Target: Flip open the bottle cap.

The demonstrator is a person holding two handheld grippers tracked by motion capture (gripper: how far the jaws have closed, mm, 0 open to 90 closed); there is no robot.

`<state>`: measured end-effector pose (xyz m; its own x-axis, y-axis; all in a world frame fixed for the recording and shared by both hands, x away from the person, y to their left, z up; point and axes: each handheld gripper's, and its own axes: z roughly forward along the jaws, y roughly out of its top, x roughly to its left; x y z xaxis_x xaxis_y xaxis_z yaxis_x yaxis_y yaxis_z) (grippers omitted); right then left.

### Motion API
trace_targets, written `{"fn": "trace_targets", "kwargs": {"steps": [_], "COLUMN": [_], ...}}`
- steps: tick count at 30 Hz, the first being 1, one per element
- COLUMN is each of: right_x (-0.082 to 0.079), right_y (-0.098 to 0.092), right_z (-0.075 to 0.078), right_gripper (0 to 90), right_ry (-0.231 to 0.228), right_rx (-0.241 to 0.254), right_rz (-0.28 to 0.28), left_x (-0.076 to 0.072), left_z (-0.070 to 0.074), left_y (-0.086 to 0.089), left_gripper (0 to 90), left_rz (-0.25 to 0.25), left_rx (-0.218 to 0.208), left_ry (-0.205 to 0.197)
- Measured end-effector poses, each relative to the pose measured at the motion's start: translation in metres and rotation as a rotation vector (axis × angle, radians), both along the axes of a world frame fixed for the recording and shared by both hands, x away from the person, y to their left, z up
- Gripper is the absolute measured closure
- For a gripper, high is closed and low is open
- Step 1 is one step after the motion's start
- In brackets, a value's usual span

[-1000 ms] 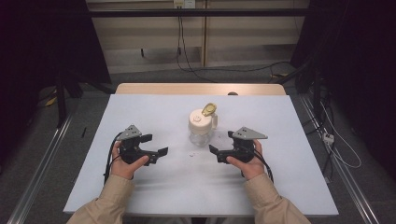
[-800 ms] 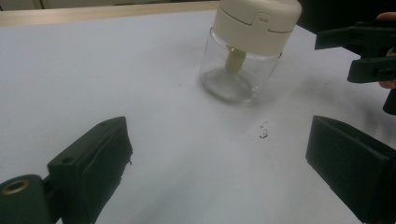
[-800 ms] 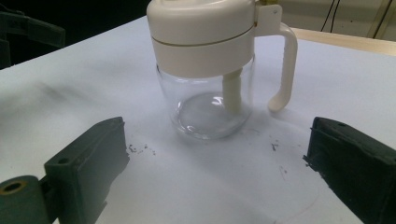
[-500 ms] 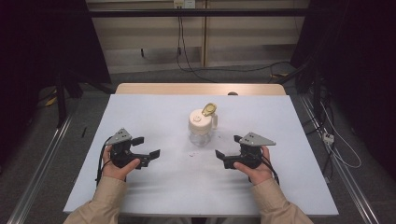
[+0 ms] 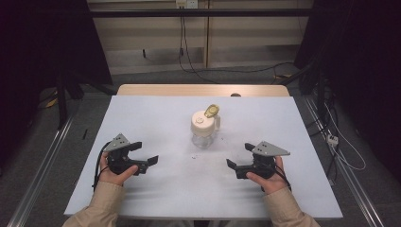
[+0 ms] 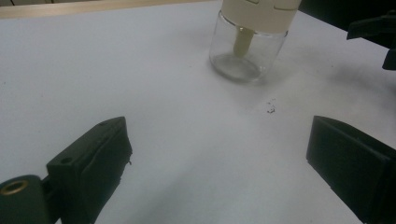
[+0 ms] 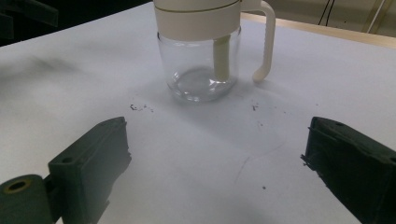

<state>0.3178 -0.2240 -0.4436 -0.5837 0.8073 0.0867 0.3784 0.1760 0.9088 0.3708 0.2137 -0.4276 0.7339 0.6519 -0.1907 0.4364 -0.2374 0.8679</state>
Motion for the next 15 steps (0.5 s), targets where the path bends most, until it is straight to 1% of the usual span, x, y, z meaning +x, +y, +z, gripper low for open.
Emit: {"fn": "trace_targets", "kwargs": {"steps": [3, 5, 7, 9, 15], "right_x": [-0.004, -0.007, -0.009, -0.012, -0.02], "right_y": [-0.005, -0.008, -0.012, -0.016, -0.025], "right_z": [0.001, 0.001, 0.0, 0.0, -0.001], "right_gripper": [5.7, 5.7, 5.7, 5.6, 5.7], "right_ry": [-0.003, -0.006, -0.001, -0.002, 0.004], "right_rx": [0.012, 0.007, 0.011, 0.011, 0.002], "right_rz": [-0.006, -0.011, -0.013, -0.016, -0.024], "left_x": [-0.001, -0.002, -0.003, -0.004, -0.006], "left_z": [-0.001, -0.002, -0.002, -0.003, -0.004], "left_y": [0.003, 0.005, 0.006, 0.006, 0.008], "left_gripper": [5.7, 5.7, 5.7, 5.7, 5.7], "left_rz": [0.002, 0.005, 0.003, 0.006, 0.002], "left_rx": [0.004, 0.0, 0.007, 0.001, 0.013], "left_ry": [0.004, 0.008, 0.007, 0.009, 0.01]}}
